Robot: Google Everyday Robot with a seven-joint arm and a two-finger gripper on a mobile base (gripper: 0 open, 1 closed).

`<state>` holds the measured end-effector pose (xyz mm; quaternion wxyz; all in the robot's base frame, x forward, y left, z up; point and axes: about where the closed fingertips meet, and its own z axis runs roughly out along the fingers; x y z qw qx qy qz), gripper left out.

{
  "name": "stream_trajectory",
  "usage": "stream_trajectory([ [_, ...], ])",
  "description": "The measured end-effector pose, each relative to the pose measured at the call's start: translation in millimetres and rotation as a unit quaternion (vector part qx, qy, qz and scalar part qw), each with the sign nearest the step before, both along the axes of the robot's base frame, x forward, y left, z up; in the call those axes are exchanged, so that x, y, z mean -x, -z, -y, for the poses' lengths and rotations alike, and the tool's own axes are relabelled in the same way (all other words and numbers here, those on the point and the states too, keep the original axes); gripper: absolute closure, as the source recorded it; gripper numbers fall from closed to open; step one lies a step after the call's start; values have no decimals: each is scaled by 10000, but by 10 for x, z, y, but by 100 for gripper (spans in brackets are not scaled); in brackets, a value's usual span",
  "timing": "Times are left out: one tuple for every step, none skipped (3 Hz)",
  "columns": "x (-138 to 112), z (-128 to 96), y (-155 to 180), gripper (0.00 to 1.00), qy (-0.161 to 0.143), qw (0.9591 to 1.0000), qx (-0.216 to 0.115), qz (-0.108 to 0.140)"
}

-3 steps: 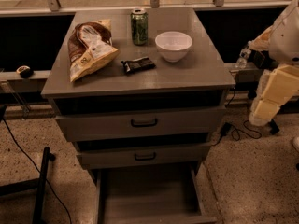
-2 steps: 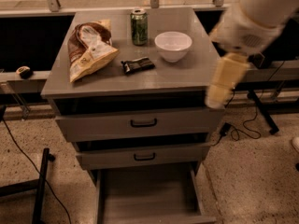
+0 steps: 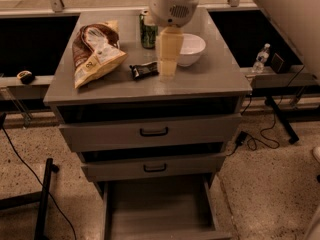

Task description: Place brown chip bag into bottom drawer

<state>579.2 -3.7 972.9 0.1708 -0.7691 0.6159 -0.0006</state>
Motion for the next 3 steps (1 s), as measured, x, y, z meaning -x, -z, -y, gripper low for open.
stream_trajectory([
  [-15,37,-73,0,16,9999,-48,140],
  [-439,-356,-67,0,286,9973,-544,410],
  [-1049,-824,-135,0,727,9880,-1174,685],
])
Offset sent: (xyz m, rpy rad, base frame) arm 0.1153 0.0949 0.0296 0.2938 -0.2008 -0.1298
